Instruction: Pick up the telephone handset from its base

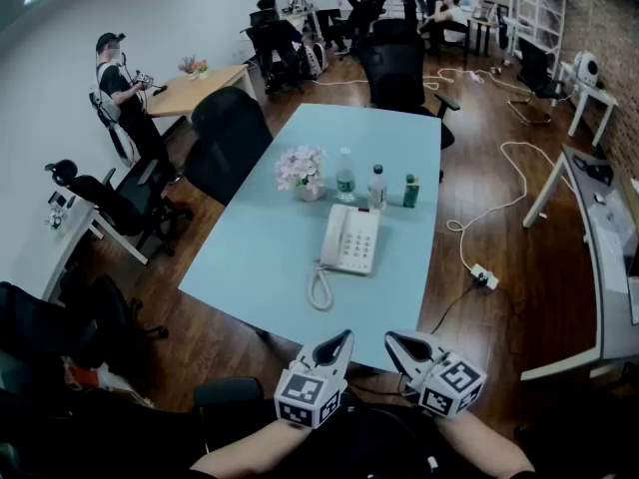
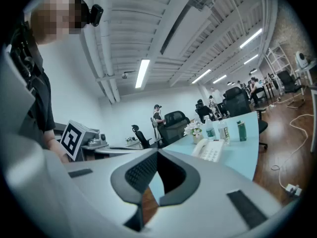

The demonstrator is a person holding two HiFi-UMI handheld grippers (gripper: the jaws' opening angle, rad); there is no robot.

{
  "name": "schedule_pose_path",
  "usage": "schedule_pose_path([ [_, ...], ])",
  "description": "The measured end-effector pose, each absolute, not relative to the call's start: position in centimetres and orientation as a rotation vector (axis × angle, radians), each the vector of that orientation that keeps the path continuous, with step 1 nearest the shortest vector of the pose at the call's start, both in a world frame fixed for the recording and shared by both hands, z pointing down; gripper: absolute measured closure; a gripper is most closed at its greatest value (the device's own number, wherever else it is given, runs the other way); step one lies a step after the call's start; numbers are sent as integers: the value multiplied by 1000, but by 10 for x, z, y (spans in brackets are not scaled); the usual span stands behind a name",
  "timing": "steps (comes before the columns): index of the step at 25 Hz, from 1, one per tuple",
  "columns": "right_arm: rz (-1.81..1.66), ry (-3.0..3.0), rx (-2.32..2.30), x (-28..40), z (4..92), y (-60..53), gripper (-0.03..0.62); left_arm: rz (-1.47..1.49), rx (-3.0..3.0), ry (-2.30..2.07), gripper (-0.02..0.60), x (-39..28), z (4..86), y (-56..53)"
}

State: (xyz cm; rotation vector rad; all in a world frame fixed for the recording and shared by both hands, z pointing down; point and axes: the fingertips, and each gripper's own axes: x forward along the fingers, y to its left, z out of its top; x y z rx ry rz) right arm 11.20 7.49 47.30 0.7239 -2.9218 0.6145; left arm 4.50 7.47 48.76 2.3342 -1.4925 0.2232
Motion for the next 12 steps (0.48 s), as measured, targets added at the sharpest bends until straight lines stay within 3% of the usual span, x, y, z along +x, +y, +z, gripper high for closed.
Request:
schedule_pose_path([
  [12,601,-2886,807,50,466,-7,579,211,2367,-1465,581,-26,476,-26],
])
